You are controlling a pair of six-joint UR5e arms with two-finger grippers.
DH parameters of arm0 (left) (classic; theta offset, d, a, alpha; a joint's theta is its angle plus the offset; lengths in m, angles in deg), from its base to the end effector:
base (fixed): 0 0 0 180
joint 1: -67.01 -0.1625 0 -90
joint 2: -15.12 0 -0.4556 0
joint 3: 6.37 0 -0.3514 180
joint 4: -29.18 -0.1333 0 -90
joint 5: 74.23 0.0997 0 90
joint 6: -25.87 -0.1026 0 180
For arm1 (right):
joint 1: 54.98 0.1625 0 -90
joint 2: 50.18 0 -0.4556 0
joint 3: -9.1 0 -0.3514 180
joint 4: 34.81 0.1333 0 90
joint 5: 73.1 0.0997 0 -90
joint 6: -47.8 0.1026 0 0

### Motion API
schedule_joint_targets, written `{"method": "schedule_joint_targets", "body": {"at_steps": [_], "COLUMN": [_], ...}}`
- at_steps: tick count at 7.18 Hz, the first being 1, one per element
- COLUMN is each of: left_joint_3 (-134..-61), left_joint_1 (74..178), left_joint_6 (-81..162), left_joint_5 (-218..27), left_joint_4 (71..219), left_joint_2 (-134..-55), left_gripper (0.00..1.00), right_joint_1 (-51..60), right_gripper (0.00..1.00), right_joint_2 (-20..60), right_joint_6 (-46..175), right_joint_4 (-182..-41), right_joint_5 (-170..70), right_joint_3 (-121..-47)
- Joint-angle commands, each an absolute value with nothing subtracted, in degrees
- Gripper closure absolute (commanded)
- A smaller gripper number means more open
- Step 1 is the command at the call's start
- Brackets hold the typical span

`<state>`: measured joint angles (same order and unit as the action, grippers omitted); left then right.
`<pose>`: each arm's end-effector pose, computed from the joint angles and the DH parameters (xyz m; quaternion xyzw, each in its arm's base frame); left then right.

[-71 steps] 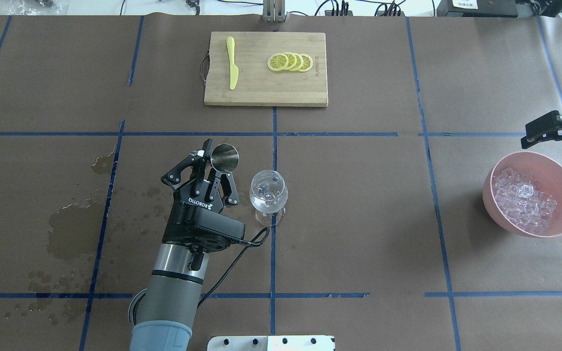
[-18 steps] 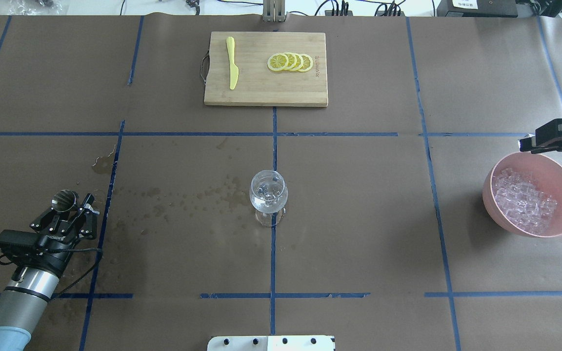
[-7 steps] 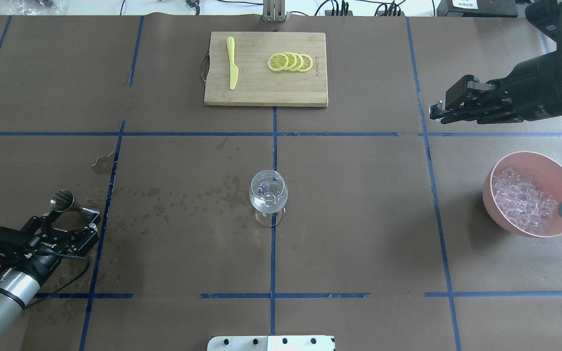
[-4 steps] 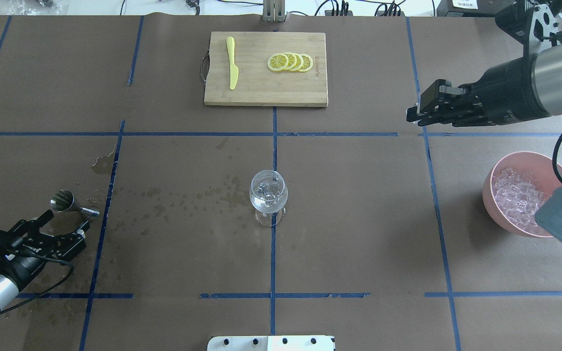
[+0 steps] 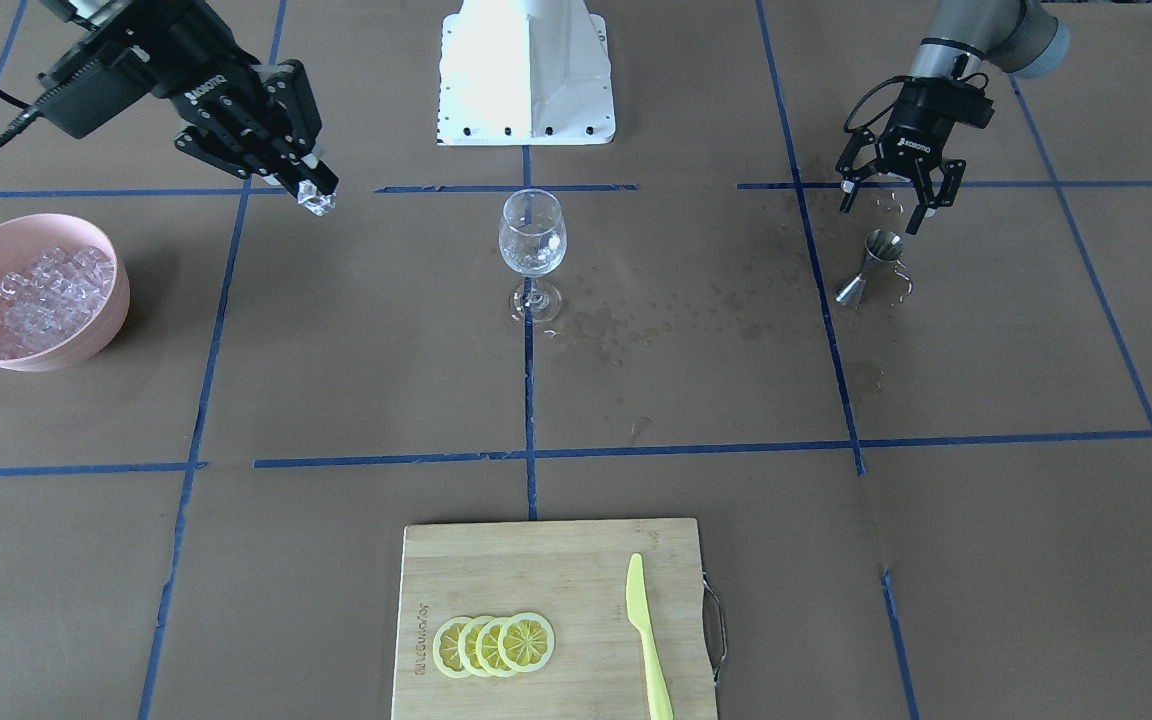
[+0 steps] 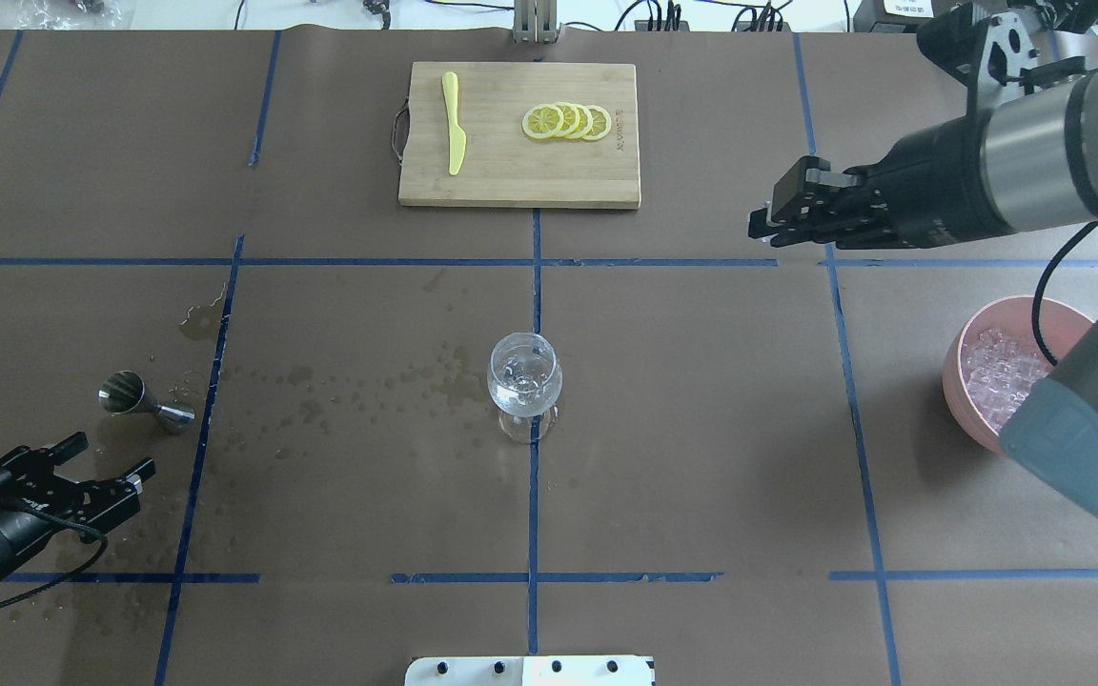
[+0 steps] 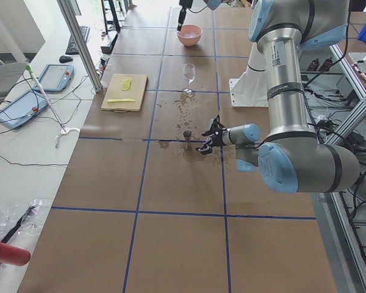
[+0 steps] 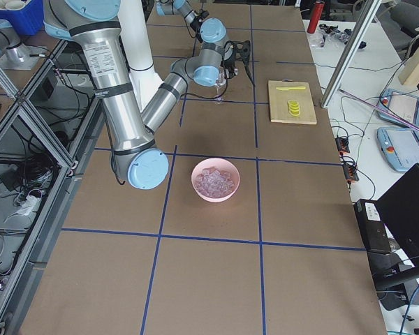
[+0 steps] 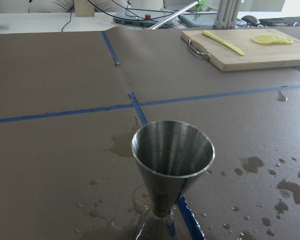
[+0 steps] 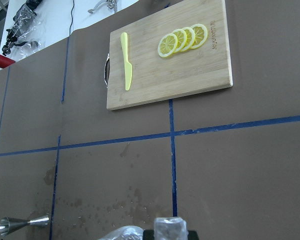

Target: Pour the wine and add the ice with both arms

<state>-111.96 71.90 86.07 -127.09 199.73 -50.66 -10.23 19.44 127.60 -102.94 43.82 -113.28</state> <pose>0.2516 -0.2175 0.5613 0.4120 0.4545 -0.0171 0.7896 -0.2840 -0.4038 0.2379 0.1078 -0.6085 0.0950 0.7805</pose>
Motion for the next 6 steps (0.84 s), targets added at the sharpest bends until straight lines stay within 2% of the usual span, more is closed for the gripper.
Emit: {"method": "schedule_joint_targets", "body": {"at_steps": [1, 2, 4, 6], "left_joint_3": [-117.1, -120.5, -123.6, -125.7], "left_joint_1": [72.3, 72.4, 74.9, 88.7], "left_joint_6": [86.1, 86.2, 86.2, 86.2], "left_joint_5": [-135.3, -139.1, -150.5, -172.1], "left_joint_4": [199.7, 199.7, 199.7, 198.8], "left_joint_2": [-46.7, -43.2, -41.2, -41.4], "left_gripper": [0.0, 0.0, 0.0, 0.0], "right_joint_1": [-15.5, -16.0, -18.8, -22.8], "right_gripper": [1.0, 1.0, 1.0, 1.0], "right_joint_2": [15.5, 13.8, 11.5, 10.0], "right_joint_6": [128.8, 128.8, 128.9, 128.9], "right_joint_4": [-103.0, -103.0, -103.0, -103.0], "right_joint_5": [38.6, 38.4, 36.0, 32.2], "right_joint_3": [-110.1, -108.6, -106.8, -105.4]}}
